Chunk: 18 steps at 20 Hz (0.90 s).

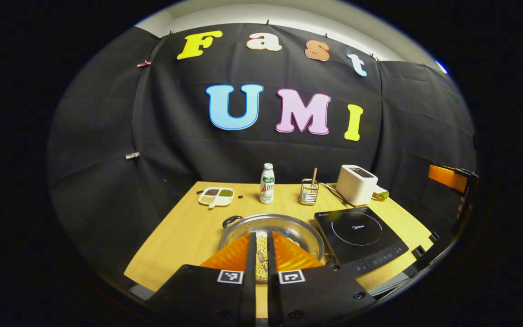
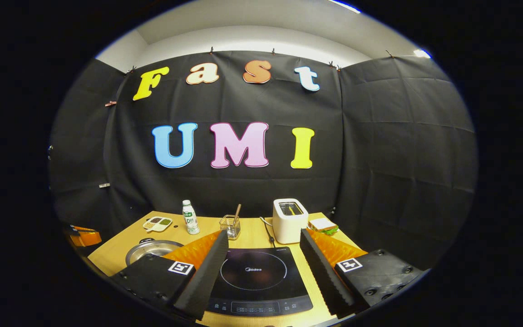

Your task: First push the handle of the pot to place it horizontally, then grasp the pot with both hands and set it on the induction cooktop.

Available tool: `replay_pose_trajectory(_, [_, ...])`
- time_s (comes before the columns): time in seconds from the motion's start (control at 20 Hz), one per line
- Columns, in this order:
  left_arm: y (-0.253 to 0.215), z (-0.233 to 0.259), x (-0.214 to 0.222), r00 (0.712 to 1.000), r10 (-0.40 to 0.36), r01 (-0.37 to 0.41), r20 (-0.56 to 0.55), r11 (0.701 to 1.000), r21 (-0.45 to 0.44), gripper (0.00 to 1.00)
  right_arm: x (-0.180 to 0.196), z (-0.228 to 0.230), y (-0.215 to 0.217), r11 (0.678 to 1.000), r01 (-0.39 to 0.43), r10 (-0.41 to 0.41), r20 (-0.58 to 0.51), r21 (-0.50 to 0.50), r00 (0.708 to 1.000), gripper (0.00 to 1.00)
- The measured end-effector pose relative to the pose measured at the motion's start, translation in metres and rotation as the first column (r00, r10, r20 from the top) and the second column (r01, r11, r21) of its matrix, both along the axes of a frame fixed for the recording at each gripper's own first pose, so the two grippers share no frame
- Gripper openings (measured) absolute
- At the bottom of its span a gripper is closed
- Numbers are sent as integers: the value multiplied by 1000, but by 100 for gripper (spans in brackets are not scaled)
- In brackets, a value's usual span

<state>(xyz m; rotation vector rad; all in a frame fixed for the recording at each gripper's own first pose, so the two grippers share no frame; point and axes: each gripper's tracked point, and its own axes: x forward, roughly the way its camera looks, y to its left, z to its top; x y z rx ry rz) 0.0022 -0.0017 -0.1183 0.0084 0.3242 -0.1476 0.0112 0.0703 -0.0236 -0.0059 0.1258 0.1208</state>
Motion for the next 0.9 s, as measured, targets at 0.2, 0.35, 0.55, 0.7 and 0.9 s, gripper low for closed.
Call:
replay_pose_trajectory(0.2, [-1, -21, -4, 997, -15, 11, -76, 999, -52, 5, 2, -10, 4, 1000, -23, 23, -20, -19, 1000, 98])
replay_pose_trajectory(0.35, [-2, -35, -6, 990, -11, 5, -137, 999, -47, 5, 9, -20, -2, 999, -30, 29, -55, -25, 998, 97])
replay_pose_trajectory(0.55, [-19, -52, -12, 980, -31, 19, -199, 998, -64, 5, 22, -35, -6, 999, -48, 48, -94, -6, 994, 97])
replay_pose_trajectory(0.7, [-48, -82, -16, 958, -74, 47, -276, 994, -102, 5, 37, -38, -12, 999, -51, 52, -108, 12, 993, 98])
replay_pose_trajectory(0.9, [-68, -122, -17, 910, -70, 37, -408, 995, -89, 5, 61, -34, -22, 997, -41, 47, -100, 70, 994, 97])
